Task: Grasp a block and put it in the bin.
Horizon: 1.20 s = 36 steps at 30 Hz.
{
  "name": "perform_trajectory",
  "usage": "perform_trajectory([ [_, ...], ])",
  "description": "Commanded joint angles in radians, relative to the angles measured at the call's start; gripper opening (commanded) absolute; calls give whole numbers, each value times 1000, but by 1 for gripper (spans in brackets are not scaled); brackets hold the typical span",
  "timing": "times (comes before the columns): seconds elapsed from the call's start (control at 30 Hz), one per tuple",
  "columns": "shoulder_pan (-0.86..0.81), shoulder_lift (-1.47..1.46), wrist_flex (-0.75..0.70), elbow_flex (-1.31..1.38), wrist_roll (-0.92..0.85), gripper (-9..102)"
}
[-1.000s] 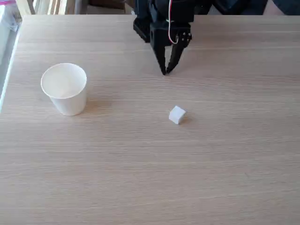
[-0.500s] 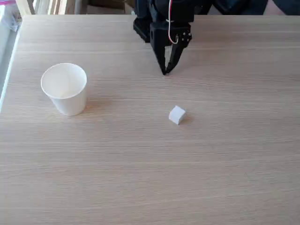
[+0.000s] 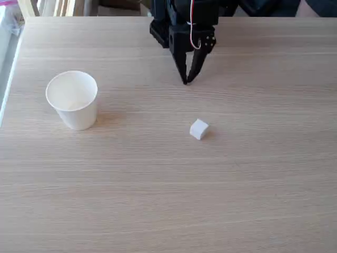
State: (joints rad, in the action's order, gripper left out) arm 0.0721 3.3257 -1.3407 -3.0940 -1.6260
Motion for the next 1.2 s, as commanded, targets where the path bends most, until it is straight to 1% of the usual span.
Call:
perform_trajectory([
  [0.0,5,6,-3,-12,-9,0],
  [0.17,5,6,-3,-9,-17,0],
  [0.37,6,3,11,14,-78,0],
  [0.67,35,-210,163,135,-114,0],
  [0.93,48,-420,245,295,-130,0],
  [1.1,34,-541,275,368,-123,8],
  [1.17,29,-592,276,394,-112,13],
])
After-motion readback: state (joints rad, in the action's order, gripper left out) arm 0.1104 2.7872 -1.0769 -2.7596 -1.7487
